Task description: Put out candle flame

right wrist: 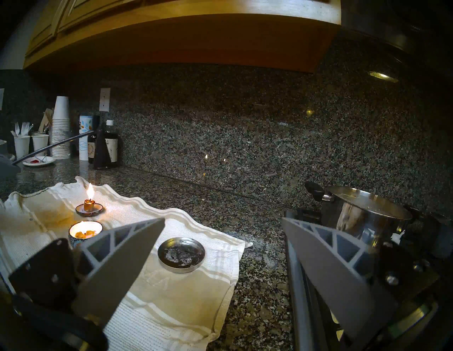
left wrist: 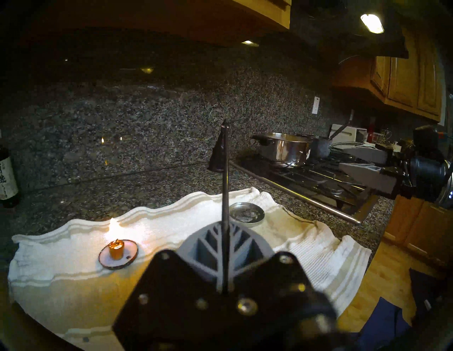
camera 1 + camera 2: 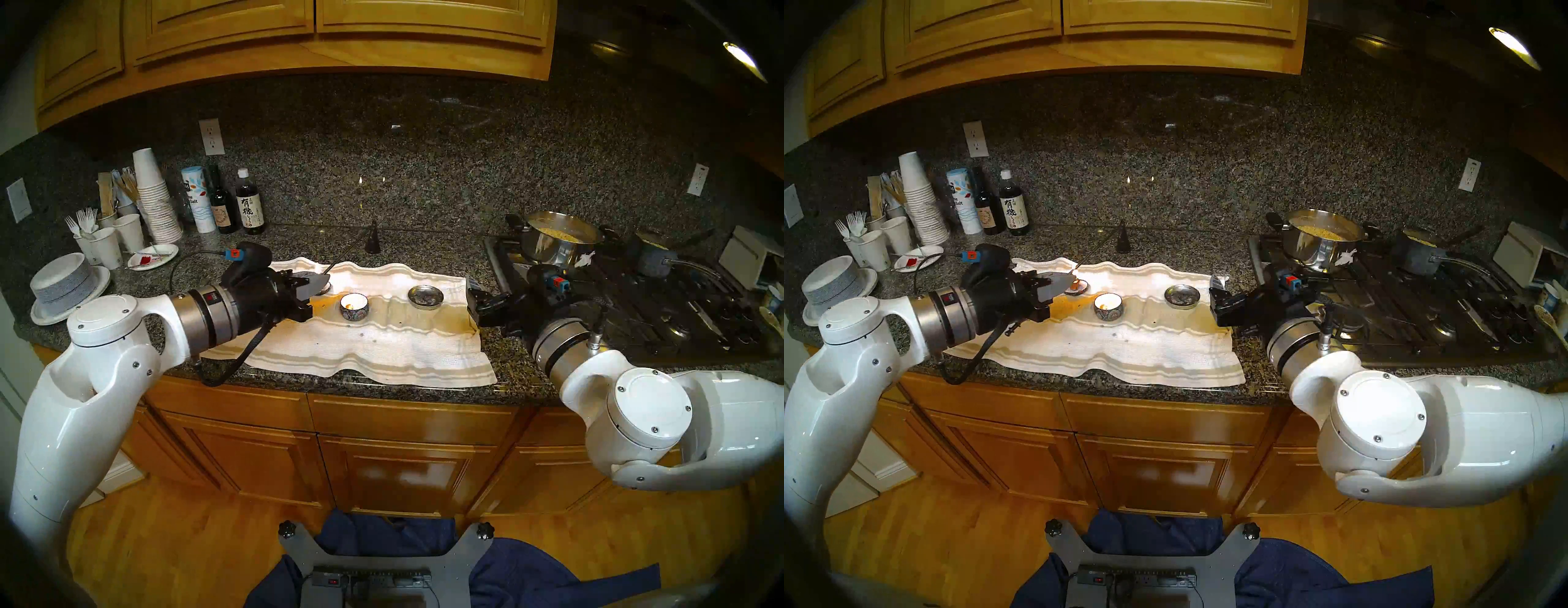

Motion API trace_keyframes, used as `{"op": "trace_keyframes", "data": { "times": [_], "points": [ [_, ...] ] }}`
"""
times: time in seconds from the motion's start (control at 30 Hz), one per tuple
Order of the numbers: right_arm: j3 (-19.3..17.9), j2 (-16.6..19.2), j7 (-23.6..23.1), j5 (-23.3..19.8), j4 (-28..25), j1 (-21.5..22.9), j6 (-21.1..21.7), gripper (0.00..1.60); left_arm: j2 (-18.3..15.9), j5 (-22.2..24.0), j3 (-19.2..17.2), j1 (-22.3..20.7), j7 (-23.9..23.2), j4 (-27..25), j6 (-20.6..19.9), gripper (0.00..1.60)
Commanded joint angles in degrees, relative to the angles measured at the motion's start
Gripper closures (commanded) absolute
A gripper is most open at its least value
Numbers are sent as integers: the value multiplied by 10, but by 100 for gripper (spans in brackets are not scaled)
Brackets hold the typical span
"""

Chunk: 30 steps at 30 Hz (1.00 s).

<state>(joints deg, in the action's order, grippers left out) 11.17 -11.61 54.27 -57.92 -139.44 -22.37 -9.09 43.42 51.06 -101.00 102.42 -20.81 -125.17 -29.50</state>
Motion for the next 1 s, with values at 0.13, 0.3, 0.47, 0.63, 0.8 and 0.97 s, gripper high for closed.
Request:
{"op": "trace_keyframes", "data": {
  "times": [0.13,0.3,0.47,0.63,0.8,0.97],
  "points": [
    [-12,-1,-1,8,-2,13,-1,0,39,-2,-112,100,-79,-16,10,160],
    [-12,-1,-1,9,-2,13,-1,0,60,-30,-141,148,-111,-22,27,160],
    [-12,-1,-2,9,-2,13,-1,0,74,-52,-154,178,-125,-13,55,160],
    [-12,-1,-2,10,-2,13,-1,0,82,-61,-144,173,-133,-2,72,160],
    [-12,-1,-2,10,-2,13,-1,0,83,-57,-131,154,-136,9,71,160],
    [-12,-1,-2,10,-2,13,-1,0,78,-61,-109,131,-130,21,70,160]
  ]
}}
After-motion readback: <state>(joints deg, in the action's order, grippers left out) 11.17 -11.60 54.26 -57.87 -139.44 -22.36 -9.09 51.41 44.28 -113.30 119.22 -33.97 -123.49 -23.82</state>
